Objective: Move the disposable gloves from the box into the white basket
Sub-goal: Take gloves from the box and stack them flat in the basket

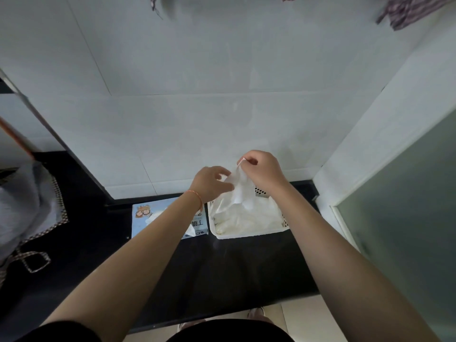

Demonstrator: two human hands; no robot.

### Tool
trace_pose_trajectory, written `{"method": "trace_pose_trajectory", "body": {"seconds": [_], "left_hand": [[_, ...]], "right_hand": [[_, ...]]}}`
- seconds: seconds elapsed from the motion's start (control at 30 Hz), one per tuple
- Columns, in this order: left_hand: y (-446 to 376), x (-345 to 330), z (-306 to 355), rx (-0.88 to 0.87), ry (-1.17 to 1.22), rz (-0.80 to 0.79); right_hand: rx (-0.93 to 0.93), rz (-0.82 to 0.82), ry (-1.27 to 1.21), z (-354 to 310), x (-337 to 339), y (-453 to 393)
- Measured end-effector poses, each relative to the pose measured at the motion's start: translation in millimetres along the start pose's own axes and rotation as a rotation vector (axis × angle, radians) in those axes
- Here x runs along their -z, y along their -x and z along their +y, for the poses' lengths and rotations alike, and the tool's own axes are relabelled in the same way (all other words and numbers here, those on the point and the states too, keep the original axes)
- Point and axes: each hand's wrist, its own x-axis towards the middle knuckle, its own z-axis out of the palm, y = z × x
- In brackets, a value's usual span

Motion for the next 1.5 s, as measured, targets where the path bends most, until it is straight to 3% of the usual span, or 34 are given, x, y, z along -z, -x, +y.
{"method": "trace_pose_trajectory", "body": {"seconds": [0.13, 0.5, 0.77, 0.93, 1.1, 1.27, 1.5], "left_hand": [[-8, -5, 5, -0.103, 0.092, -0.021], [-29, -34, -25, 0.070, 0.117, -0.160], [-40, -26, -40, 0.186, 0.357, -0.039], [-69, -7, -48, 0.165, 0.019, -0.235], [-91, -42, -49, 0.072, -0.398, -0.394], [-105, -92, -57, -0.002, -0.735, -0.347], [-110, -115, -53, 0.036, -0.891, -0.296]], "right_hand": [[0.030, -0.021, 0.014, -1, 3, -4], [0.049, 0.105, 0.041, 40, 7, -28], [-0.236, -0.048, -0.190, 84, -4, -41], [-0.496, -0.210, -0.473, 113, -13, -45], [-0.669, -0.310, -0.414, 158, -27, -41], [-0.643, -0.397, -0.268, 188, -21, -36], [-0.457, -0.367, 0.050, 201, -19, -47]]}}
